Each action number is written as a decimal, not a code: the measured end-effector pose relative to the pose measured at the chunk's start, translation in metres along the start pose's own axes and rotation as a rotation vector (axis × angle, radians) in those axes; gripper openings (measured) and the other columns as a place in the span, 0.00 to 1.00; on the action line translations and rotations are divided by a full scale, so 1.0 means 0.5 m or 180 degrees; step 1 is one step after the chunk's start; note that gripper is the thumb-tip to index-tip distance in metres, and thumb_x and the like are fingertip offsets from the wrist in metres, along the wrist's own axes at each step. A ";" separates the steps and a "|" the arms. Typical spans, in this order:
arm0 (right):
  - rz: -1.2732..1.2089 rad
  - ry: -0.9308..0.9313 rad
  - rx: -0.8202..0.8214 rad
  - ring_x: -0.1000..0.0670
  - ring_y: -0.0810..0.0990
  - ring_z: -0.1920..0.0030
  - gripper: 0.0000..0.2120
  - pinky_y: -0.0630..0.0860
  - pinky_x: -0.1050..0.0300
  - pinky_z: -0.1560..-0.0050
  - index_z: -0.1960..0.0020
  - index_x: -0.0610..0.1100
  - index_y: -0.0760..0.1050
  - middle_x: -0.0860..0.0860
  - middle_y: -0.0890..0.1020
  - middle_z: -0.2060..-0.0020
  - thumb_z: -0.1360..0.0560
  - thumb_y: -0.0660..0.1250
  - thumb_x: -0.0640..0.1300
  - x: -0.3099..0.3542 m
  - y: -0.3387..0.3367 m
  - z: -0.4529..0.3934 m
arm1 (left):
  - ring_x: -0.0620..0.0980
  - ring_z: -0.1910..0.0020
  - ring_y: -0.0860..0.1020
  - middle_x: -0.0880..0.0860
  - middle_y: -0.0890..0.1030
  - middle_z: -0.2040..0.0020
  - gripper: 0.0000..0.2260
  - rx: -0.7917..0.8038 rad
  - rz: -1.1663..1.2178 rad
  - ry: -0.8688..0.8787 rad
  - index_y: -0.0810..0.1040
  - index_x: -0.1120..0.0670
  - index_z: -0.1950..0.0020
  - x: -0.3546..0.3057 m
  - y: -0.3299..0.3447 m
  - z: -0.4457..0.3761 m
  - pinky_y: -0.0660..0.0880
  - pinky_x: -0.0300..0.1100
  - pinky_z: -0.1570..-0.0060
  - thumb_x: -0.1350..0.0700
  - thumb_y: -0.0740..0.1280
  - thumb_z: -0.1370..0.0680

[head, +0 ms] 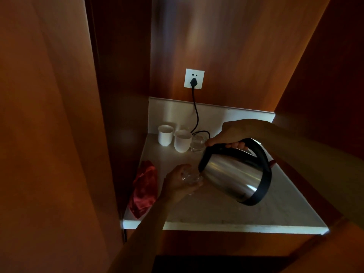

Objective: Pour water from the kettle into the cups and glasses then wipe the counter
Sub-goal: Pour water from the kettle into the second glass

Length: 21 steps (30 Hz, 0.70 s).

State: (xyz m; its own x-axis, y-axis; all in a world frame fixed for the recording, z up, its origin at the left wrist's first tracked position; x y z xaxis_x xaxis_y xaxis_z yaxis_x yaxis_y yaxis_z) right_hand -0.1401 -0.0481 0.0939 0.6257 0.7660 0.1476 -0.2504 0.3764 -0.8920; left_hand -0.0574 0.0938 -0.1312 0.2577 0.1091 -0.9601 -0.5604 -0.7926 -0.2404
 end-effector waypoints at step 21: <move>0.0023 0.0030 0.0009 0.51 0.66 0.80 0.27 0.68 0.59 0.70 0.65 0.43 0.72 0.50 0.69 0.79 0.25 0.70 0.65 0.005 -0.001 -0.004 | 0.33 0.48 0.80 0.40 0.83 0.46 0.30 -0.0067 -0.0194 -0.0046 0.77 0.40 0.39 -0.014 -0.002 0.005 0.79 0.30 0.51 0.41 0.83 0.39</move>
State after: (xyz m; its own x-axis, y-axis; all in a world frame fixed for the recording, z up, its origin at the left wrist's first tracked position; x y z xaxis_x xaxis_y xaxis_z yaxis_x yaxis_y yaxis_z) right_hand -0.1369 -0.0472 0.0938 0.6308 0.7637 0.1372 -0.2569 0.3724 -0.8918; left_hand -0.0602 0.0953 -0.1247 0.2794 0.1662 -0.9457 -0.5273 -0.7966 -0.2958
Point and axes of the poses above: each hand's wrist, its own z-axis away from the middle knuckle, its own y-axis out of the palm, x = y × z, the point moved 6 cm from there along -z, towards the middle knuckle
